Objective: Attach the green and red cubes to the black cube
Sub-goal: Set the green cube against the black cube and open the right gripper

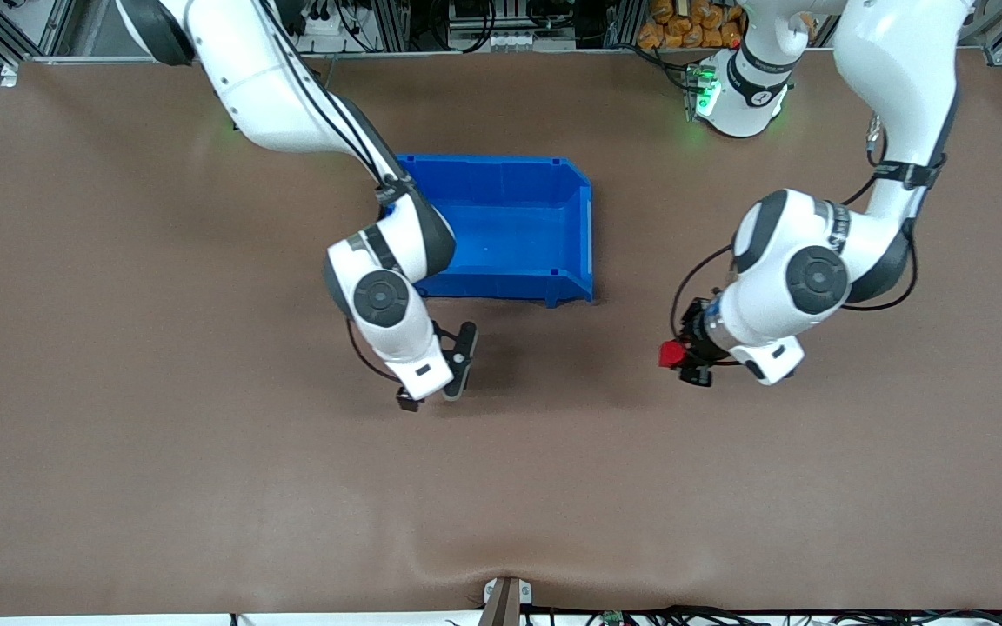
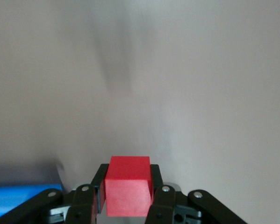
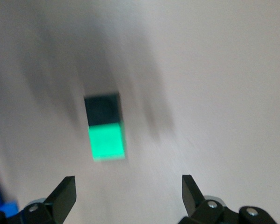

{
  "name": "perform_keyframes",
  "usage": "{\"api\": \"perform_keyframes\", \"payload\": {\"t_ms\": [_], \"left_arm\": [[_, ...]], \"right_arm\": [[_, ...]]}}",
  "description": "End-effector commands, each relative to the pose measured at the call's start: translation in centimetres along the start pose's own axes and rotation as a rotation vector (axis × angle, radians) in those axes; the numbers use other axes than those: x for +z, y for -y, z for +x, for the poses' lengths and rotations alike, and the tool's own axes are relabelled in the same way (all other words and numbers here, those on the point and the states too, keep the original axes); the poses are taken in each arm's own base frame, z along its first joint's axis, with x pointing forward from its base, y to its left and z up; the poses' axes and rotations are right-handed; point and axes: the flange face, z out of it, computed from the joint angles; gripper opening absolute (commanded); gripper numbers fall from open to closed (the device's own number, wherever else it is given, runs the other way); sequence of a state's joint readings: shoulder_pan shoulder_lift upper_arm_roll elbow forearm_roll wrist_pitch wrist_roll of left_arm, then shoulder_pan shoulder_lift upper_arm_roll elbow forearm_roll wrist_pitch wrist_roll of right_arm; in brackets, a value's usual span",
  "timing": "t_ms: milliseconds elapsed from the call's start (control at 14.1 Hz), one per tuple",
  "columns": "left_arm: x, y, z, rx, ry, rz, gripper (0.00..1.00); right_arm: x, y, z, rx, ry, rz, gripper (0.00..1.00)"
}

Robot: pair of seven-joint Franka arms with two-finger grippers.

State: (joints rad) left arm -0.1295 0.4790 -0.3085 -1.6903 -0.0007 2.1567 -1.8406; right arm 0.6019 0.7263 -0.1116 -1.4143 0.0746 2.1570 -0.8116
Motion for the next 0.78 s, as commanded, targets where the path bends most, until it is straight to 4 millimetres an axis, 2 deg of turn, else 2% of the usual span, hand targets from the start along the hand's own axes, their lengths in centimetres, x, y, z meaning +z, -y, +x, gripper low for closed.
{"api": "perform_keyframes", "payload": {"t_ms": [0,142,283,354,496,567,708], "left_arm": [[3.3,-1.3,-6.4,0.024,0.033,0.026,0.0],[5.5,-1.1,-8.6,0.047,0.045,0.049,0.0],[7.1,-0.9,-12.3,0.066,0.052,0.047,0.0],[7.7,-1.1,-13.4,0.056,0.058,0.045,0.0],[9.2,-0.9,-16.1,0.078,0.067,0.037,0.0],[9.7,-0.6,-17.2,0.096,0.062,0.012,0.0],[10.8,-0.7,-18.6,0.102,0.055,-0.062,0.0]], "right_arm": [[-4.9,-3.7,-6.0,0.102,0.007,0.053,1.0],[-7.2,-6.7,-10.8,0.181,0.013,0.068,1.0],[-9.2,-10.0,-16.1,0.263,-0.001,0.057,1.0],[-10.3,-11.3,-18.7,0.303,-0.006,0.053,1.0],[-12.1,-13.0,-22.4,0.365,-0.003,0.025,1.0],[-12.8,-14.2,-25.2,0.409,0.0,0.011,1.0],[-13.3,-15.6,-29.3,0.471,0.012,-0.001,1.0]]}}
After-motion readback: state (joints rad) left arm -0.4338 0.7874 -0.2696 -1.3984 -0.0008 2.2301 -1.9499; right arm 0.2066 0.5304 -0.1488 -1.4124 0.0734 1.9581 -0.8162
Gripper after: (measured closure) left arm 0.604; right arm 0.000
